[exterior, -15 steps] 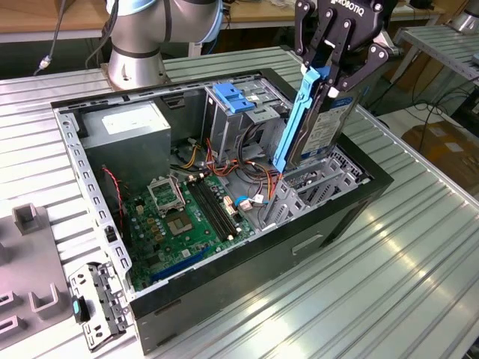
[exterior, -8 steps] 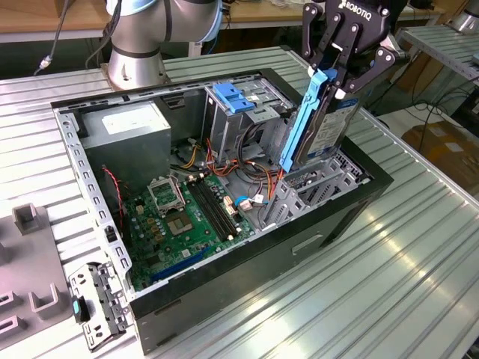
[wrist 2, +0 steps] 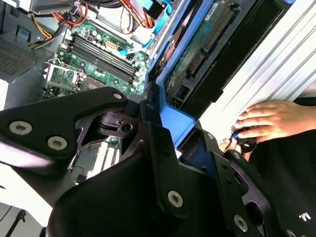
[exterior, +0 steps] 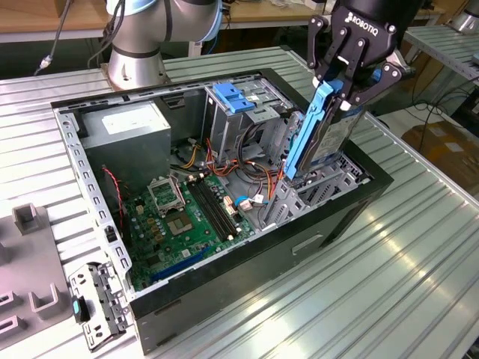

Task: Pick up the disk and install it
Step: 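Insert the disk into the insertion slot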

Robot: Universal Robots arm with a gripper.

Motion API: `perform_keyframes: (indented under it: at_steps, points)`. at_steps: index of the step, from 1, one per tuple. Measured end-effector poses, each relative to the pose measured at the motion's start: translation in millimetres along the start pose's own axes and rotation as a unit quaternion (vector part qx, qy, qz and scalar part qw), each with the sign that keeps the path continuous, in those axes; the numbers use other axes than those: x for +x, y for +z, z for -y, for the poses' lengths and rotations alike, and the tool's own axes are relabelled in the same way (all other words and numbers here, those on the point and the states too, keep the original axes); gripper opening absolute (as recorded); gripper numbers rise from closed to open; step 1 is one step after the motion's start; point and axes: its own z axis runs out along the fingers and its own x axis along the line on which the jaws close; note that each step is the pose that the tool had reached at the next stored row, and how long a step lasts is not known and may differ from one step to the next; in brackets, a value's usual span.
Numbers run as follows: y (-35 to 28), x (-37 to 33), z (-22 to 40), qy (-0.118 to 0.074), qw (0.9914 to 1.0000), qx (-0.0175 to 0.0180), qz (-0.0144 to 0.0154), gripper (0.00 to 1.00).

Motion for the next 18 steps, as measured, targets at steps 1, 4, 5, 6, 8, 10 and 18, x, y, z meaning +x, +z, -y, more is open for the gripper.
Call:
perform_keyframes:
  at_steps: [1, 4, 5, 6, 8, 10, 18]
  points:
    - [1.5, 0.6, 0.5, 0.0, 1.0, 0.0, 0.0014, 0.37]
    - [4.5, 0.5, 2.4, 0.002, 1.0, -0.0001, 0.0015, 0.37]
    - [5.3, 0.5, 3.0, 0.004, 0.99999, -0.0002, 0.0014, 0.37]
    - [6.1, 0.6, 3.4, 0.006, 0.99998, -0.0002, 0.0015, 0.37]
    - [7.7, 0.9, 4.2, 0.009, 0.99996, -0.0003, 0.0015, 0.37]
    - [9.9, 1.5, 4.4, 0.009, 0.99995, -0.0004, 0.0014, 0.37]
    - [16.3, 2.7, 4.4, 0.009, 0.99995, -0.0004, 0.0014, 0.37]
